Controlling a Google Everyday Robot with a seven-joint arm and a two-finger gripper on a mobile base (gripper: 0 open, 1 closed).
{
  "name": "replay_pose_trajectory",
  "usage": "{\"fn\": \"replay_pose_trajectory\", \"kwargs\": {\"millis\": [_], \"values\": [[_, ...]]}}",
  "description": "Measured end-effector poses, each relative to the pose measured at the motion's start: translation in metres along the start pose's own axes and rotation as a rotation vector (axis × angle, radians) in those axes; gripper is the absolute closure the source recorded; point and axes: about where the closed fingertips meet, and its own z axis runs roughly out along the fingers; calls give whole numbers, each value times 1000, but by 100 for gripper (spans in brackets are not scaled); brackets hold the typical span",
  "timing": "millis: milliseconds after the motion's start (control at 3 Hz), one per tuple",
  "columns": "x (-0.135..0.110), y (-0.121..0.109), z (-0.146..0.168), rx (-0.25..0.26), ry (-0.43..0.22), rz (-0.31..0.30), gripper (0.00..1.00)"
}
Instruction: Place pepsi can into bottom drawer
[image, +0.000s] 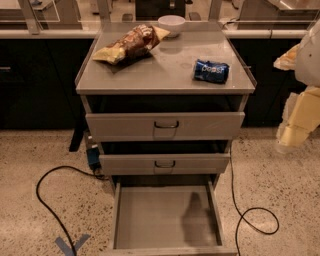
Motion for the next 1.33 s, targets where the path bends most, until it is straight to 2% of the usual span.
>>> {"fn": "replay_pose_trajectory", "kwargs": {"millis": [333,667,1000,1333], "values": [[0,0,0,0,0,0,0],[3,-31,4,21,1,-17,0],[6,-88,15,54,19,-70,0],[0,-158,30,108,22,-129,0]]}}
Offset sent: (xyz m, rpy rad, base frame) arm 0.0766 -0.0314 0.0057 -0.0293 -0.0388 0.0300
